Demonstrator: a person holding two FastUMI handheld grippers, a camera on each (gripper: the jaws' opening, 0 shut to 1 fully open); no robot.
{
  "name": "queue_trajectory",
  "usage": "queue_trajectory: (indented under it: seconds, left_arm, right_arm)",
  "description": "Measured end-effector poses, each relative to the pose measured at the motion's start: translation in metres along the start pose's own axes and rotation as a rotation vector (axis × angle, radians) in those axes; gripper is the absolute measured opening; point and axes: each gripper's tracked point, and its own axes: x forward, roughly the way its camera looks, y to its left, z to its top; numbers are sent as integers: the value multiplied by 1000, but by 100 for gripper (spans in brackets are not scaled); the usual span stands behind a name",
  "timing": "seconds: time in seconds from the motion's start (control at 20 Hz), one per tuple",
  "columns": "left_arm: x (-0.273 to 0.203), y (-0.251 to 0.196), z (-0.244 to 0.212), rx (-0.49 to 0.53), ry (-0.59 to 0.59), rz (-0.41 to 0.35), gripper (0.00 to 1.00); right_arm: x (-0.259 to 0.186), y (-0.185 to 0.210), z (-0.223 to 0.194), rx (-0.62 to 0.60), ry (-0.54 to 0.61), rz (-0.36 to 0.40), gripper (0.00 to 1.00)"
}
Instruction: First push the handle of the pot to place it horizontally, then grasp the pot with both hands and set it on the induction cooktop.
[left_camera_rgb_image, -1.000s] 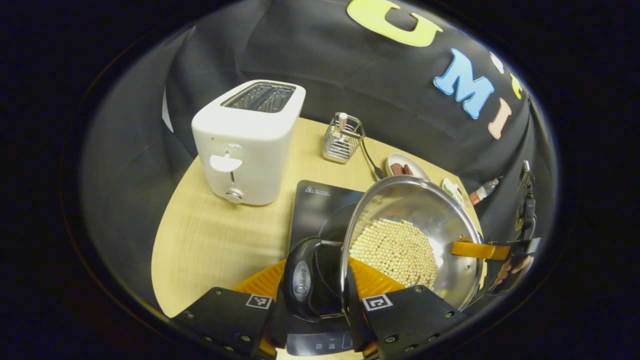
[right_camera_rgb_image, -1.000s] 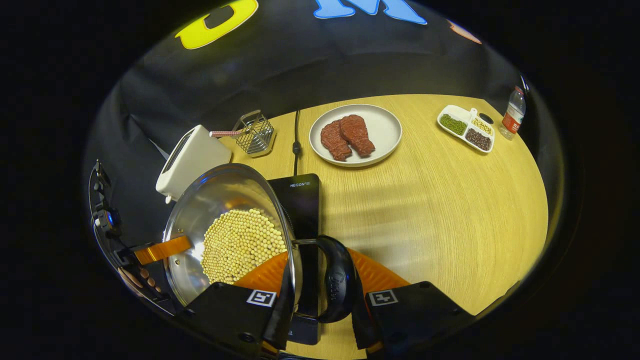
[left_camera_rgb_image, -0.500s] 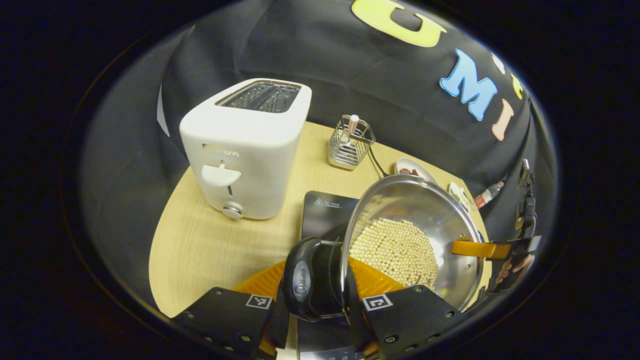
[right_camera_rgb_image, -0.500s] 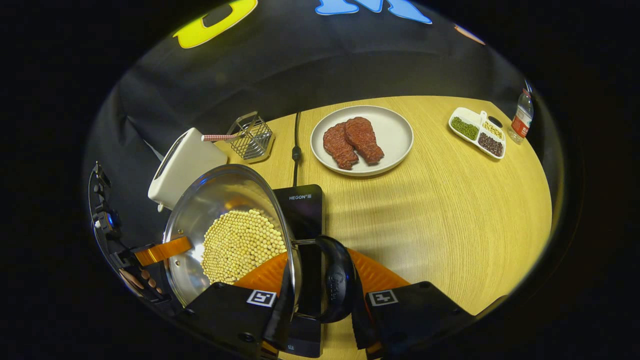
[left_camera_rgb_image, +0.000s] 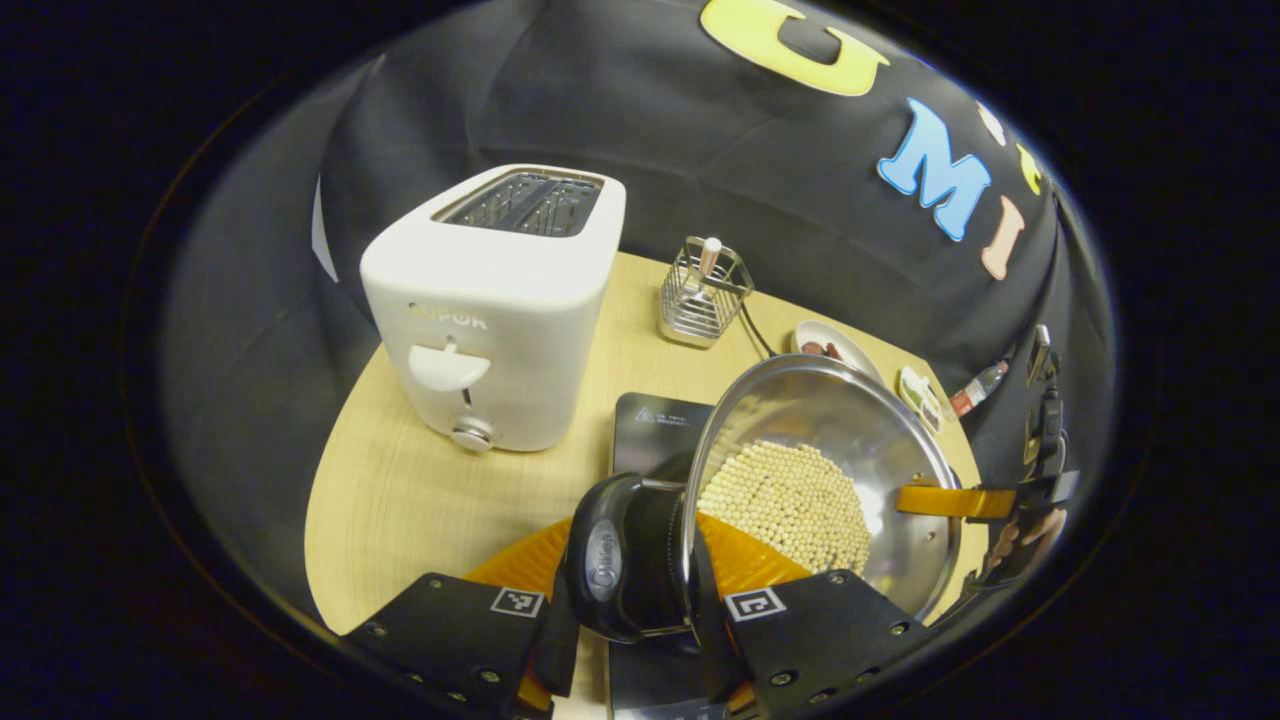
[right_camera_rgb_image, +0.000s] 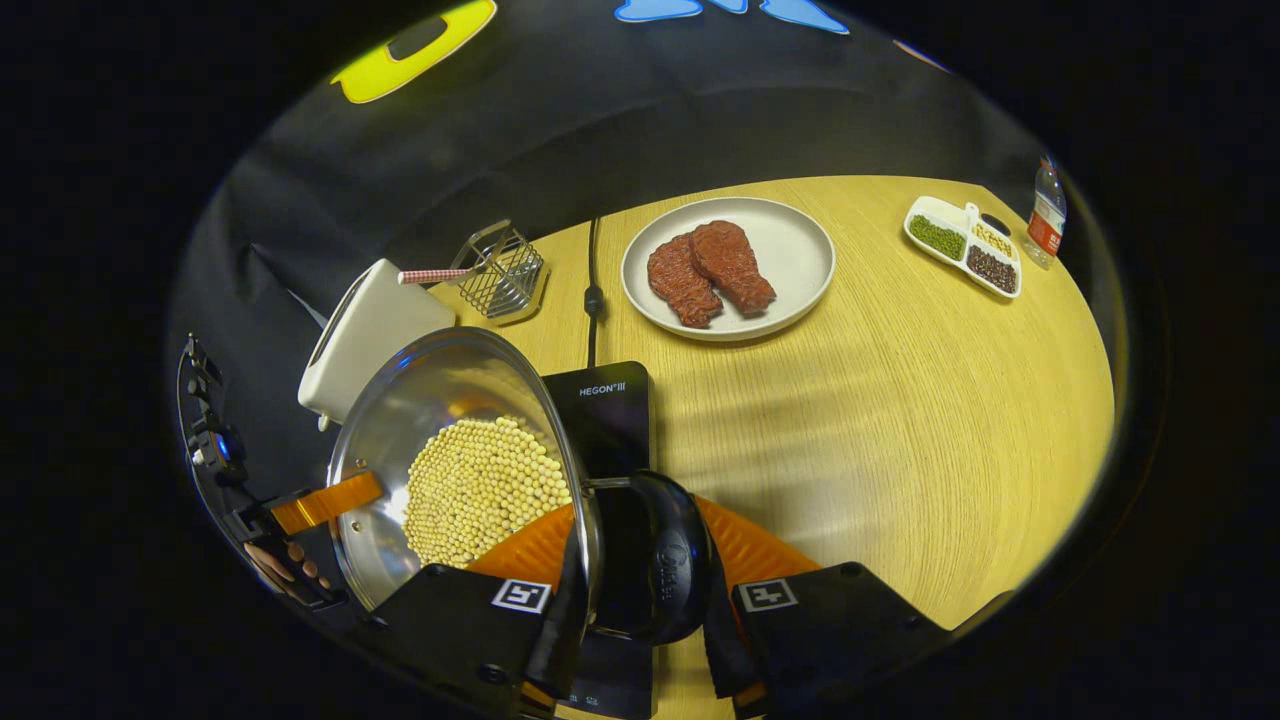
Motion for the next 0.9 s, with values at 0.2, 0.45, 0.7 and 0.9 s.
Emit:
queue_trajectory:
  seconds: [0.2,0.45,0.7,0.9]
  left_arm:
    - [0,-1,1,-10,-3,-2,51]
    - [-1,-1,-3,1,25,11,52]
    - [-8,1,-6,12,53,69,63]
    - [-29,2,9,109,32,154,88]
  right_arm:
    - [1,-1,1,-14,-1,4,57]
    - [-1,-3,2,-47,-9,-21,64]
    - [-12,-8,8,-48,-25,-32,74]
    - [-38,-18,17,-76,-70,-46,91]
